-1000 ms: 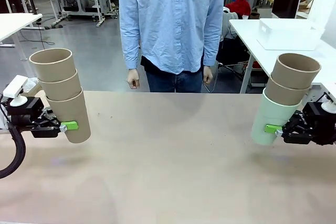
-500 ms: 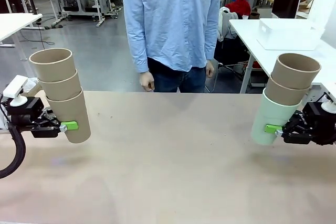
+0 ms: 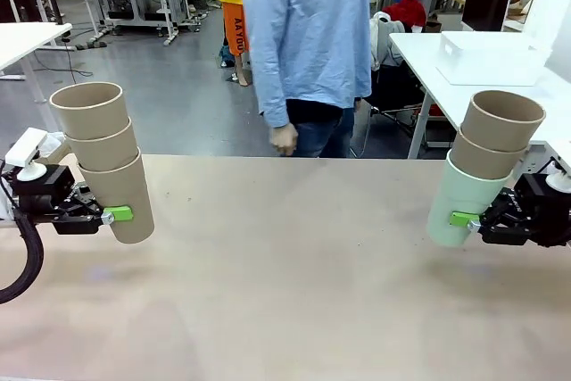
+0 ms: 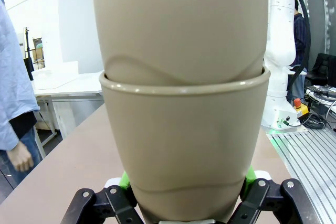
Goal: Stack the cups and store them in the basket.
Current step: Place the stack of Reusable plastic cups into the Pantry Basket.
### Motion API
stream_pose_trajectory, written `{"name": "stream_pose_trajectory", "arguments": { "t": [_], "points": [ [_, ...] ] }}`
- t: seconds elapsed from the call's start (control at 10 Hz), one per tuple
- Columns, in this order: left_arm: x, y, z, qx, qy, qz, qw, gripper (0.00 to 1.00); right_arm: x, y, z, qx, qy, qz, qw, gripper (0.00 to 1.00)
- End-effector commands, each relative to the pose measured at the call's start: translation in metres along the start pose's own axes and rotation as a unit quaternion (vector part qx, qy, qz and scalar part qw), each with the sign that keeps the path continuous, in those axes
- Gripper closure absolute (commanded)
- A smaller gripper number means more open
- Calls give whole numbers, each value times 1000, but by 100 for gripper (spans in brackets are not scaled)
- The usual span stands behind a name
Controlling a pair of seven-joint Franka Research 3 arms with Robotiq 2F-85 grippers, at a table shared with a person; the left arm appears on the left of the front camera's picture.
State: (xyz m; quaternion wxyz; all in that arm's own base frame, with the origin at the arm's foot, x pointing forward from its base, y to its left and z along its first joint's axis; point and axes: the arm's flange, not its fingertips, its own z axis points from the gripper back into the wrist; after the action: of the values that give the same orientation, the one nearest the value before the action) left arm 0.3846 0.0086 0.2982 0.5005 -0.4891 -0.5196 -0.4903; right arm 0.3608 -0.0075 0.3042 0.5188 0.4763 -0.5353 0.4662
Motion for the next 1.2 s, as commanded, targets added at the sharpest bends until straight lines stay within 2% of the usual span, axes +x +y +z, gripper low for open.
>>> {"name": "stream_pose_trajectory", "arguments": {
  "t": [0.0,1.1],
  "points": [
    [3,-1,0,-1,-5,-4,1000,16,3,-1,-1,1,0,7,1000,16],
    [3,-1,0,-1,-5,-4,1000,16,3,-1,-1,1,0,7,1000,16]
  ]
}}
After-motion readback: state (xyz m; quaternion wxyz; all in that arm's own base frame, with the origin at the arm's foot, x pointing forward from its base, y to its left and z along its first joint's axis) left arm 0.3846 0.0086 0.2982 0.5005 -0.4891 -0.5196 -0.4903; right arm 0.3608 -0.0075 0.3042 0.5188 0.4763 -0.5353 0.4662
